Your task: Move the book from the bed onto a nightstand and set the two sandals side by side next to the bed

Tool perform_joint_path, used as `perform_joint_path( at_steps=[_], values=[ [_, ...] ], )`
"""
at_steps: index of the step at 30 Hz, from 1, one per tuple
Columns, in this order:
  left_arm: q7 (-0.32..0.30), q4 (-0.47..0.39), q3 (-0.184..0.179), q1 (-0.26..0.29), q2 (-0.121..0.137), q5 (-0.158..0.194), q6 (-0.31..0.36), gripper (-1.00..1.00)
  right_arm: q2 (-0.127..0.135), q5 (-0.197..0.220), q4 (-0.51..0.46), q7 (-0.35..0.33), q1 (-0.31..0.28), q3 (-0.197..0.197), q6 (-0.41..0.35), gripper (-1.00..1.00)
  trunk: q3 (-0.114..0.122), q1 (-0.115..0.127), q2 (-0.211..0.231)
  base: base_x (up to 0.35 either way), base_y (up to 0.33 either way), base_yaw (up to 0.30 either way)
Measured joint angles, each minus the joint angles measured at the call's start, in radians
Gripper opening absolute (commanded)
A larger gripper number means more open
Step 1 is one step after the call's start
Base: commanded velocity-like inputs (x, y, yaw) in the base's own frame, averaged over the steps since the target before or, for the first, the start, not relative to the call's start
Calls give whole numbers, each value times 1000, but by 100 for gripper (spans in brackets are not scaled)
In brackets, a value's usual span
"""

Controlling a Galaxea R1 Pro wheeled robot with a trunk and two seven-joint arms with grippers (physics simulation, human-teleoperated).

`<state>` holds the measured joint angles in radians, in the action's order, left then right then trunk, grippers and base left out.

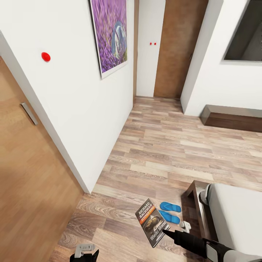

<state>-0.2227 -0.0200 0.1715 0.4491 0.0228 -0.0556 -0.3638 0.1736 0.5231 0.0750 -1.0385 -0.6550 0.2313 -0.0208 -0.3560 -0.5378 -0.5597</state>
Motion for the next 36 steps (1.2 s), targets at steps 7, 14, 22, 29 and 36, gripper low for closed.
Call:
perform_joint_path(
  at_steps=[7, 14, 22, 29, 36],
  values=[
    [0, -1, 1, 0, 0, 0, 0, 100, 1, 0, 1, 0, 0, 0, 0, -100, 11, 0, 0, 0, 0, 0],
    [0, 0, 1, -1, 0, 0, 0, 100, 1, 0, 1, 0, 0, 0, 0, -100, 23, 0, 0, 0, 0, 0],
    [0, 0, 1, -1, 0, 0, 0, 100, 1, 0, 2, 0, 0, 0, 0, -100, 36, 0, 0, 0, 0, 0],
    [0, 0, 0, -2, 0, 0, 0, 100, 1, 0, 2, 0, 0, 0, 0, -100, 47, 0, 0, 0, 0, 0],
    [0, 0, 1, -2, 0, 0, 0, 100, 1, 0, 2, 0, 0, 0, 0, -100, 59, 0, 0, 0, 0, 0]
  ],
)
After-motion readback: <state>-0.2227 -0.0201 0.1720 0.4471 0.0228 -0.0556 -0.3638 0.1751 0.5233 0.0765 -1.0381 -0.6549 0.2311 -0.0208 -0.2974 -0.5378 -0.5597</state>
